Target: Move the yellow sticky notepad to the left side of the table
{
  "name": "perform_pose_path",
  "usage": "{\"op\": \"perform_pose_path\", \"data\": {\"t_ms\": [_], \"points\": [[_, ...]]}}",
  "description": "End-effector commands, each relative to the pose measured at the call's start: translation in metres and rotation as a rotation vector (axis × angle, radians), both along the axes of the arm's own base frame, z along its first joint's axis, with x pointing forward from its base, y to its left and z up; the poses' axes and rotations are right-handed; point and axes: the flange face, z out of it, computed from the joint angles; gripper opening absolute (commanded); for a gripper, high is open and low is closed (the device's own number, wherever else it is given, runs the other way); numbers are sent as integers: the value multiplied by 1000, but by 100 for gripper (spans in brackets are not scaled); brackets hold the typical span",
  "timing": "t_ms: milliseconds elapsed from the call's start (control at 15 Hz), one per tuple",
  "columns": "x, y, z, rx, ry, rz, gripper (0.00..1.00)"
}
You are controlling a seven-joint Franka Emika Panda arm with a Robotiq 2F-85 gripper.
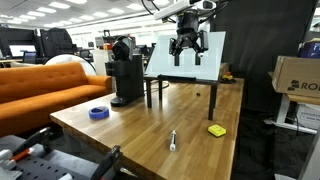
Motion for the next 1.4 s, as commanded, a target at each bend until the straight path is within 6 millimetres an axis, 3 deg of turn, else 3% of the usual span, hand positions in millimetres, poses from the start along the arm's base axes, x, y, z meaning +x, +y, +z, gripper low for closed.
{"op": "perform_pose_path", "data": {"t_ms": [0, 400, 1333], "points": [[2, 2, -1, -13, -2, 8, 100], [8, -7, -25, -25, -20, -9, 100], [-1, -120, -101, -19, -71, -55, 100]]}}
